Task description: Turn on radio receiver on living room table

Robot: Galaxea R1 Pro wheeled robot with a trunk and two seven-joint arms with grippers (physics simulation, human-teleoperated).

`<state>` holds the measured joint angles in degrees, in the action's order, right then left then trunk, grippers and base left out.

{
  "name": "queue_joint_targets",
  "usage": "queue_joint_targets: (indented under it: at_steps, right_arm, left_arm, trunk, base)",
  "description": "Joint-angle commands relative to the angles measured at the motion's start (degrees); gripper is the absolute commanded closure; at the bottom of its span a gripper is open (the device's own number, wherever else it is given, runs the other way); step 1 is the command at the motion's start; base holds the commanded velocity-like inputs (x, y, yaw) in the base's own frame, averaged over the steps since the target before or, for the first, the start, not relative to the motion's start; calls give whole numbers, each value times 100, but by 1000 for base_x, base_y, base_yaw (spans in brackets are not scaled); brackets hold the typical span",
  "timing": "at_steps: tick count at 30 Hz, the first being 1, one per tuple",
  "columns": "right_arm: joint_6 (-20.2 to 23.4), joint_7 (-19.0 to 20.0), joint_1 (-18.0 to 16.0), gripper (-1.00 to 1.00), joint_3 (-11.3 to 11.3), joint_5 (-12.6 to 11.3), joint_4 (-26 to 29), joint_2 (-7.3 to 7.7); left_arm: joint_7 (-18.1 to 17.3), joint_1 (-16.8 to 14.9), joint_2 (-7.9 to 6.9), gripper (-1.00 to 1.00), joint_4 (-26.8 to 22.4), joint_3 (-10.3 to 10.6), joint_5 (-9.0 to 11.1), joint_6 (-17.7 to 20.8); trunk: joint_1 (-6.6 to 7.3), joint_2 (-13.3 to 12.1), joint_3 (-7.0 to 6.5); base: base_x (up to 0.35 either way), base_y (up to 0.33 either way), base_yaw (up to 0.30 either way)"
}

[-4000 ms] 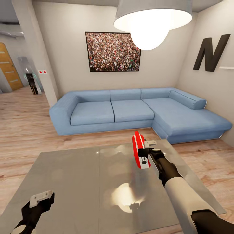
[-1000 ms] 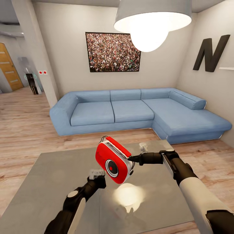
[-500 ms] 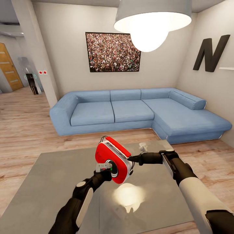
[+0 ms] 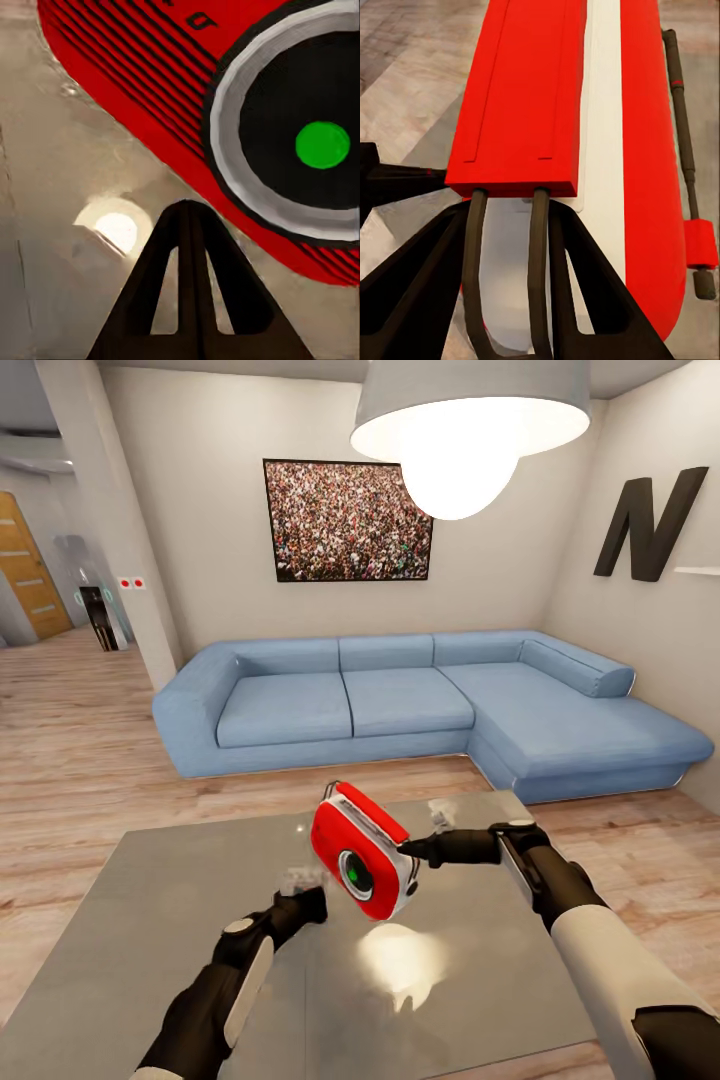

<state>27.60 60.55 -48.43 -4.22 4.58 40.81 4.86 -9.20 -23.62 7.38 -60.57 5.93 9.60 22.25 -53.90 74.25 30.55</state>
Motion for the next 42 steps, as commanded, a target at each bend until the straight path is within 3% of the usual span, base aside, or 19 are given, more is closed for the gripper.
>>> queue_joint_targets:
  at_steps: [1,3,6,10,11,14,25,30,42]
  right_arm:
    - [52,-178,0,100,2,-59,14,-3]
    - [52,-514,0,100,6,-35,23,-3]
    - [55,-931,0,100,19,-23,30,-3]
    - [82,-1413,0,100,18,-23,32,-3]
    - [93,-1511,0,100,18,-35,29,-5]
    - [102,-1601,0,100,17,-73,1,-14]
    - [127,-1884,0,100,5,-91,-201,-52]
    - [139,-1961,0,100,8,-97,-205,-59]
    - [134,-1941,0,100,5,-98,-214,-61]
  left_arm:
    - [-1,3,-216,100,26,-54,27,0]
    - [0,11,-537,100,111,-196,51,1]
    - [10,21,-792,100,450,-672,50,-5]
    - [20,24,-929,100,796,-1530,29,-13]
    - [19,24,-942,100,841,-1875,30,-12]
    - [5,24,-955,100,882,-2280,29,-17]
    - [-18,24,-1100,100,868,-2449,8,54]
    - [-25,24,-1306,100,855,-2546,15,52]
    - [-20,24,-1384,100,854,-2576,16,58]
  trunk:
    - [0,1,-1]
    - [0,1,-1]
    - [0,1,-1]
    - [0,1,-1]
    - [0,1,-1]
    - [0,1,-1]
    - [0,1,-1]
    - [0,1,-1]
    - [-263,482,215]
  base:
    - [0,0,0]
    - [0,0,0]
    - [0,0,0]
    - [0,0,0]
    - [0,0,0]
    - [0,0,0]
    - [0,0,0]
    - [0,0,0]
    - [0,0,0]
